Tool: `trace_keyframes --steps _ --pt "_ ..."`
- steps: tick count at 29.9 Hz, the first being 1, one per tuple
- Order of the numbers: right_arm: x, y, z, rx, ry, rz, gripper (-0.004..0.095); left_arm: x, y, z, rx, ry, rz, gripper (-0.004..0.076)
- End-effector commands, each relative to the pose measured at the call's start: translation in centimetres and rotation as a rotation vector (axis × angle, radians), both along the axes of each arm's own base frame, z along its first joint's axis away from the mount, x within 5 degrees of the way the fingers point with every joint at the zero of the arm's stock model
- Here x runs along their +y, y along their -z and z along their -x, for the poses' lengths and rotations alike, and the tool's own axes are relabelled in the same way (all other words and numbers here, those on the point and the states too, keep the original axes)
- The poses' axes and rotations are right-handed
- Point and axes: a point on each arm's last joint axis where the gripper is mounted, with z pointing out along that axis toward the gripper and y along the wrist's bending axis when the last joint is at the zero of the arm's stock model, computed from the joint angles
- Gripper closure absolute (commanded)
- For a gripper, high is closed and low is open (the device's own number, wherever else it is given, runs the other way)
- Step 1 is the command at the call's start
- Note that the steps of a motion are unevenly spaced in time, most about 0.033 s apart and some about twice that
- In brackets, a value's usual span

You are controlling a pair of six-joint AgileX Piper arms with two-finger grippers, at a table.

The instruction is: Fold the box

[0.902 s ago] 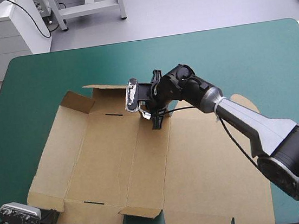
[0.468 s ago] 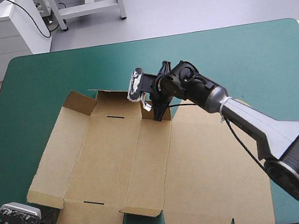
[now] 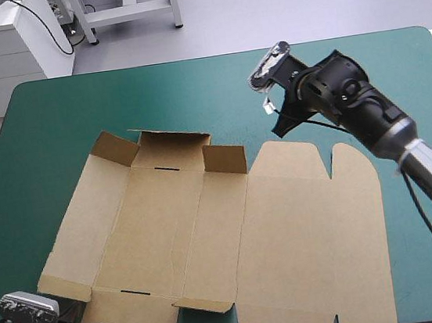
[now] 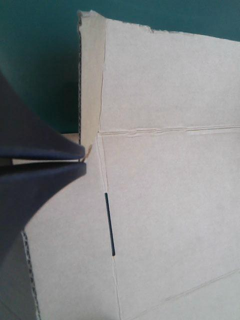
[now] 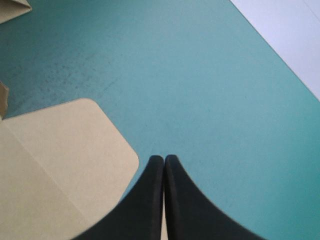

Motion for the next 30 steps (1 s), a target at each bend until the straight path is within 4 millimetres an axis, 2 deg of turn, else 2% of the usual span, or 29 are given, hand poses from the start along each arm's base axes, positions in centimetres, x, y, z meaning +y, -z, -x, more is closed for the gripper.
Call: trace_keyframes --steps 1,4,12,18,24,30 --pt "-2.9 -2.2 2.8 -0.074 0.057 -0.058 0.0925 -0.2 -1.1 -0.6 -0.055 -0.001 0.018 0.0731" --pt "-4.7 -1.7 5.2 -0.062 0.107 -0.087 0.0925 -0.3 -1.3 -0.9 -0.048 0.000 0.015 0.0731" --pt "-9.0 0.7 13.6 -0.069 0.264 -0.244 0.0927 -0.8 -3.3 -2.2 -0.149 -0.027 0.102 0.0731" --pt "-11.8 1.5 18.7 -0.158 0.378 -0.400 0.0927 -1.3 -3.1 -3.9 -0.098 -0.028 0.084 0.0731" --pt "-12.8 1.4 20.9 -0.199 0.398 -0.482 0.0928 -2.3 -3.3 -6.7 -0.066 -0.022 0.097 0.0731" --pt "-12.8 1.6 20.8 -0.192 0.400 -0.478 0.0927 -3.7 -4.0 -10.2 0.042 -0.016 0.101 0.0731"
